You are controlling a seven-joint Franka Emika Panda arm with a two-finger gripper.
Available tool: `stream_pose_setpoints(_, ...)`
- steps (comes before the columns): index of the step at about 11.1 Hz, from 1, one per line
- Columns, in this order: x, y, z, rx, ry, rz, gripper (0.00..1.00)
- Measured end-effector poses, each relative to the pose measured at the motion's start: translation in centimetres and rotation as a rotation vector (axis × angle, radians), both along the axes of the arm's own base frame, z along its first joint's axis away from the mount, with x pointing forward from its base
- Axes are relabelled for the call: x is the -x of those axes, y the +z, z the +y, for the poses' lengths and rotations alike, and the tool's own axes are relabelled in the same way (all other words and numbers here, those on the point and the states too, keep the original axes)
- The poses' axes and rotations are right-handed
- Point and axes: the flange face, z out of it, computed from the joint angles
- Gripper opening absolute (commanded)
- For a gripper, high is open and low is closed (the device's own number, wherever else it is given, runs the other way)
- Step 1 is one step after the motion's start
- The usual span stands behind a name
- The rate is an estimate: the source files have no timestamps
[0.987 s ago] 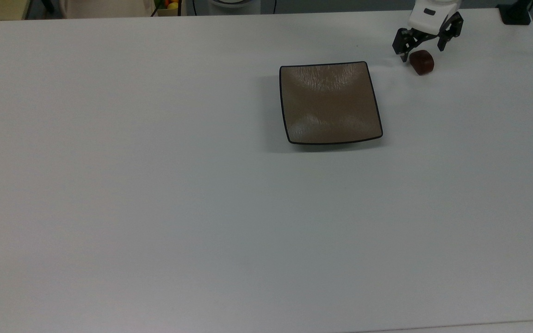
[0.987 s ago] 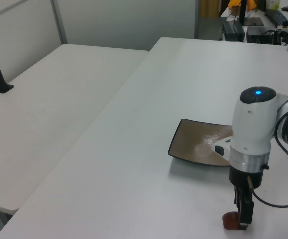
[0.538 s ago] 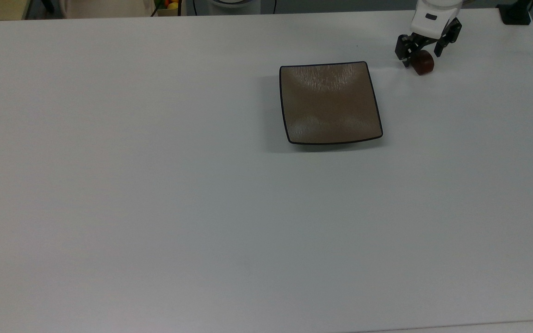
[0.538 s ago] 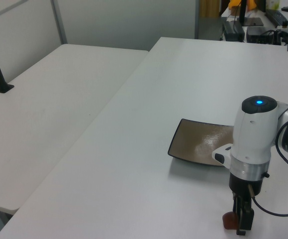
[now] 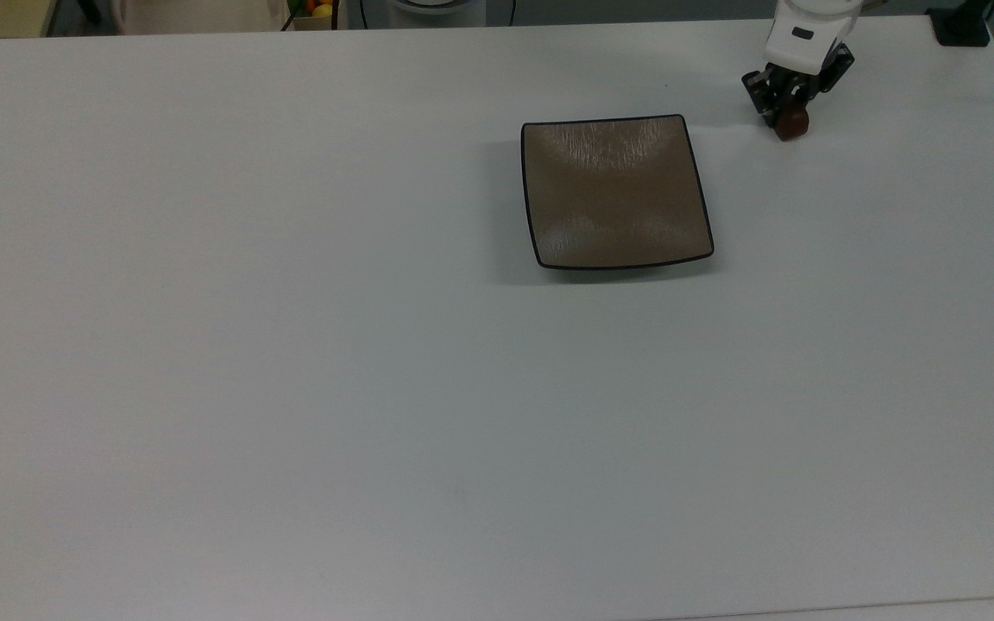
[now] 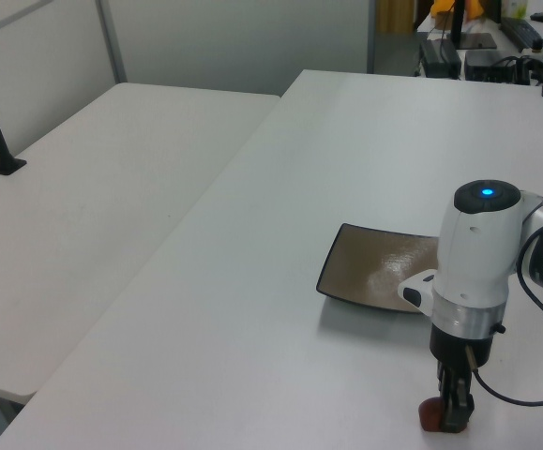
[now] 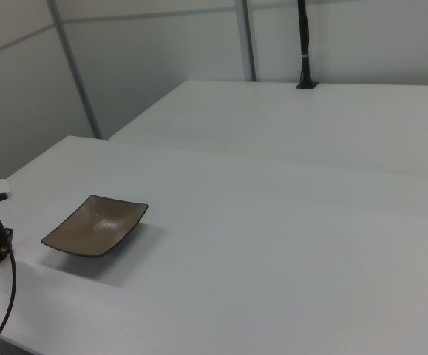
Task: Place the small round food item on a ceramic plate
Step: 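Lower the gripper and close it on the brown food item, then lift the food item and carry it over the brown square plate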
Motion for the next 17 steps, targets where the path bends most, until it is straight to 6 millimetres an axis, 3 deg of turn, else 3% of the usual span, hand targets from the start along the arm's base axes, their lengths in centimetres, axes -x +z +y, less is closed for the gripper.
stream_pose_setpoints(5, -0.3, 0.7, 0.1, 0.003, 0.0, -0.003, 0.25)
stream_pose_setpoints(7, -0.7, 3.2, 0.1, 0.038, 0.0, -0.001, 0.25)
stream_pose_setpoints(9, -1.0, 7.3, -0.3, 0.064, -0.011, -0.021, 0.25)
stream_pose_setpoints(10, -1.5, 10.2, -1.2, 0.073, -0.027, -0.043, 0.25)
stream_pose_setpoints(14, -5.1, 17.2, -6.0, 0.105, -0.138, -0.056, 0.25)
stream_pose_setpoints(17, -8.9, 19.9, -10.8, 0.086, -0.13, -0.057, 0.25)
